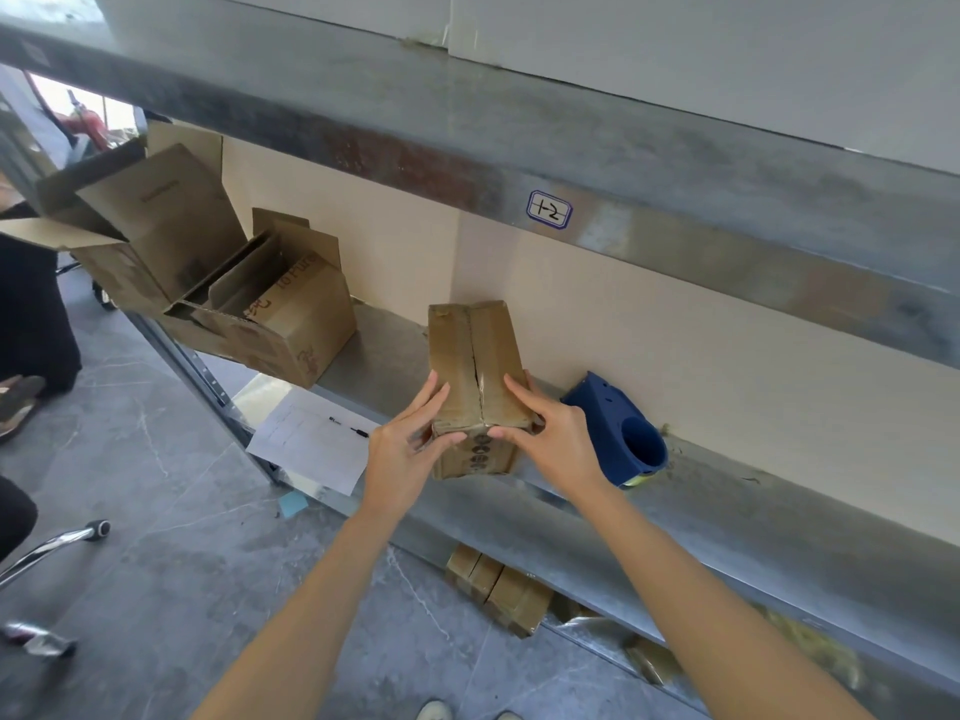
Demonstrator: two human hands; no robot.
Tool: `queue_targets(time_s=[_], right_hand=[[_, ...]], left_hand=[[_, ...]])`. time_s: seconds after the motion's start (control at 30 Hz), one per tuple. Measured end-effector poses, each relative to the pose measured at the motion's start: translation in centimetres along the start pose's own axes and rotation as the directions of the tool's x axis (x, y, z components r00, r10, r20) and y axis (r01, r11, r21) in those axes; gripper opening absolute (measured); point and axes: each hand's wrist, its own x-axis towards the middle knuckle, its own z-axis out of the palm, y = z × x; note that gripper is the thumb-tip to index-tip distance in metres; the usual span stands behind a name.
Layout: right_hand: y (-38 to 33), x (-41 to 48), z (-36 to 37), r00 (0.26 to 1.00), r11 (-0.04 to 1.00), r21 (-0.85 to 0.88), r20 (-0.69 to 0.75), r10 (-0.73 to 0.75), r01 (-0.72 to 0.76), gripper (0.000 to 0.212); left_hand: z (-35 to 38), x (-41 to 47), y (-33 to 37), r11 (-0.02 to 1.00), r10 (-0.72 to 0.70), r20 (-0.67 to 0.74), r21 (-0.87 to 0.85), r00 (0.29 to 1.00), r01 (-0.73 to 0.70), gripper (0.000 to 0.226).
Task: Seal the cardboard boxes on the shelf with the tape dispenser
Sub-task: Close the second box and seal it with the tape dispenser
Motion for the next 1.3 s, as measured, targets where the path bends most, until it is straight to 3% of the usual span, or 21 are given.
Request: queue_targets(time_s=[0.13, 0.27, 0.53, 0.73, 0.9, 1.07, 1.2, 1.3], right_hand=[[-0.5, -0.2, -0.3, 0.999, 1.000, -0.007, 0.034, 0.014, -0.013, 0.090], [-0.4, -0.3, 0.9, 0.998, 0.997, -0.074, -0.067, 0.009, -0.014, 0.093], [-1.0, -0.4, 1.6, 0.997, 0.988, -0.148, -0.070, 0.025, -0.035, 0.102], [0.0, 0.2, -1.8, 0.985, 0.996, -0.047, 0.155, 0.080, -0.073, 0.073], [0.0, 0.2, -1.4, 0.990, 0.996, -0.059, 0.126, 0.070, -0.063, 0.070], [-0.1, 0.7, -3.0, 0.977, 0.997, -0.051, 0.203, 0.065, -0.055, 0.070], [-0.1, 1.5, -4.7, 0.994, 0.993, -0.093, 0.079, 0.077, -0.070, 0.036], [0.1, 1.9, -5.5, 0.995, 0.991, -0.098, 0.000, 0.096, -0.095, 0.029]], left_hand=[[-0.5, 0.1, 0.1, 0.999, 0.010, 0.034, 0.030, 0.999, -0.011, 0.060], [0.3, -0.1, 0.1, 0.996, 0.046, 0.000, 0.076, 0.999, -0.046, 0.060], [1.3, -0.4, 0.1, 0.991, 0.035, -0.091, 0.132, 0.995, -0.023, 0.069], [-0.7, 0.1, 0.6, 0.998, -0.056, 0.027, -0.002, 0.998, 0.056, 0.065], [-0.2, 0.1, 0.7, 0.998, -0.060, -0.005, -0.010, 0.998, 0.060, 0.064], [-1.3, -0.2, 0.4, 0.979, 0.024, 0.113, 0.197, 0.993, -0.047, 0.067], [-0.9, -0.3, 0.5, 0.916, 0.162, 0.134, 0.349, 0.978, -0.200, 0.065], [0.1, 0.1, 0.9, 0.913, 0.203, 0.077, 0.345, 0.976, -0.217, 0.054]])
